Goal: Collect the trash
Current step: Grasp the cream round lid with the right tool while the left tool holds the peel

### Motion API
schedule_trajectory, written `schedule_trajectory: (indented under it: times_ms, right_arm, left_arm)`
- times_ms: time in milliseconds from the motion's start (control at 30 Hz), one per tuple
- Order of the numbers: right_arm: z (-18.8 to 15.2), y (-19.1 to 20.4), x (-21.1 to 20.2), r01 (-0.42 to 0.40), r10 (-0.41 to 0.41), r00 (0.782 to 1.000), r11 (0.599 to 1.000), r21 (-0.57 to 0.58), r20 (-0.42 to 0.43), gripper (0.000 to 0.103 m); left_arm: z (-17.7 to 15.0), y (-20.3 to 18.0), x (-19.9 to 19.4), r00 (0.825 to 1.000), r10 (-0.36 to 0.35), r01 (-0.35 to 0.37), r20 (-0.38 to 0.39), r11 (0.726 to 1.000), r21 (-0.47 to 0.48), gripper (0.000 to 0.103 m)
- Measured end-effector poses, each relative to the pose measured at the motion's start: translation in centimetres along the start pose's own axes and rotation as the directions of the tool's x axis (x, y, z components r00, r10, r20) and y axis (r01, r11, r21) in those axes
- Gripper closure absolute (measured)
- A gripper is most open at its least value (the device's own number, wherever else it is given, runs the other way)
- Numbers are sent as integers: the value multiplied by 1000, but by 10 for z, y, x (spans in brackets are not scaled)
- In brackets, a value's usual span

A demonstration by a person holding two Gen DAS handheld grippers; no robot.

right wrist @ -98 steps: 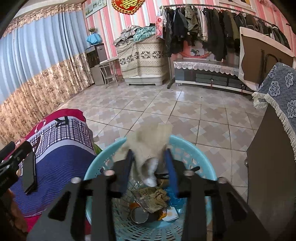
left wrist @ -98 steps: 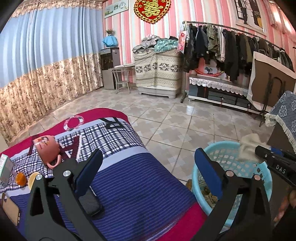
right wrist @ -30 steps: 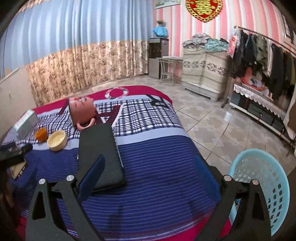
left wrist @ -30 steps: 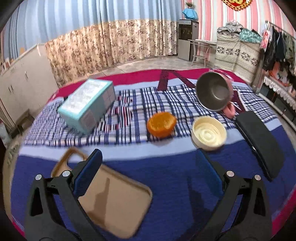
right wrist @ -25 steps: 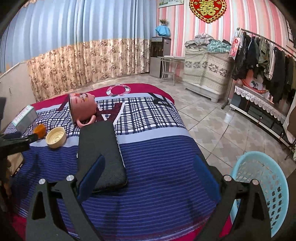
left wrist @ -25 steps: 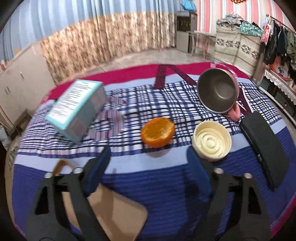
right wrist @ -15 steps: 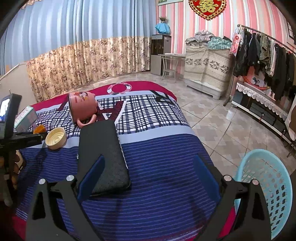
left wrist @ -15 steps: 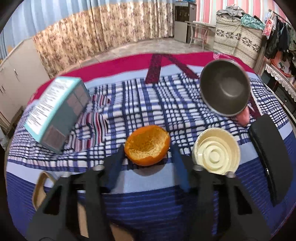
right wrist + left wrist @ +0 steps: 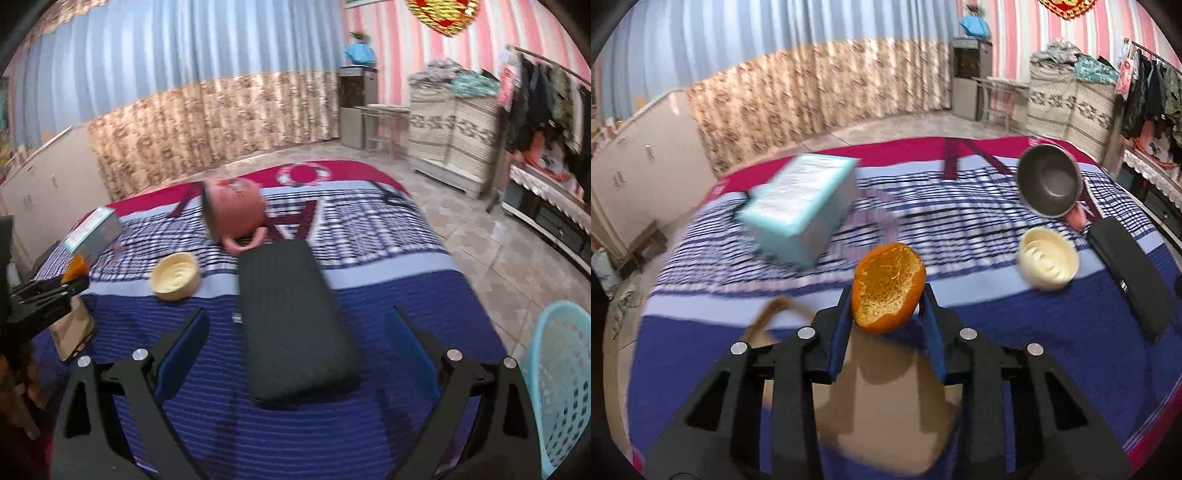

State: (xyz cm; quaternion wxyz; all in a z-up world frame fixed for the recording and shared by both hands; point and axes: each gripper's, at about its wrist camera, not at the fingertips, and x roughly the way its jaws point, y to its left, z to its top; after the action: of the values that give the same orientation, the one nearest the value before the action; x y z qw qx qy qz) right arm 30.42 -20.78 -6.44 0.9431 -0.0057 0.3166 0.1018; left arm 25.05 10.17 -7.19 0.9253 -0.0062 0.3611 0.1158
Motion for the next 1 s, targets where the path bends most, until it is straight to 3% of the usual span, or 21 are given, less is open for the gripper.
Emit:
schedule_trajectory:
  times_ms: [133,200,333,567,733,800,900,1000]
  right_arm:
    - [1,34,14,-64,63,998,995,-71,-20,9]
    - [4,50,25,-88,85,996,992,-88,-39,9]
    - [9,74,39,-120,113,992,984,-130,-56,9]
    - [16,107,77,-167,145,981,968,-186,-128,11]
    - [15,118,102,-199,158,966,960,-198,-205,31]
    - [17,120,111,-215,170,959,958,-189,-227,32]
    - [21,122,116,-220,176,958,957,-190,-225,42]
    - [17,123,111,-226,182,959,953,-203,-215,43]
  left_arm:
    - [-14,23,-9,996,74,-74,55,997,-12,68]
    - [-14,31,-2,995,92,-90,42,995,-30,68]
    - [-17,47,3,995,91,-86,41,991,-101,68]
    - [-18,55,17,999,46,-48,-17,989,-138,68]
    - [-18,58,19,999,38,-39,-14,987,-156,68]
    - [-19,58,18,999,39,-40,-8,987,-154,68]
    - [-19,58,19,999,35,-35,-6,987,-157,68]
    - [-20,56,18,999,39,-40,-12,987,-155,68]
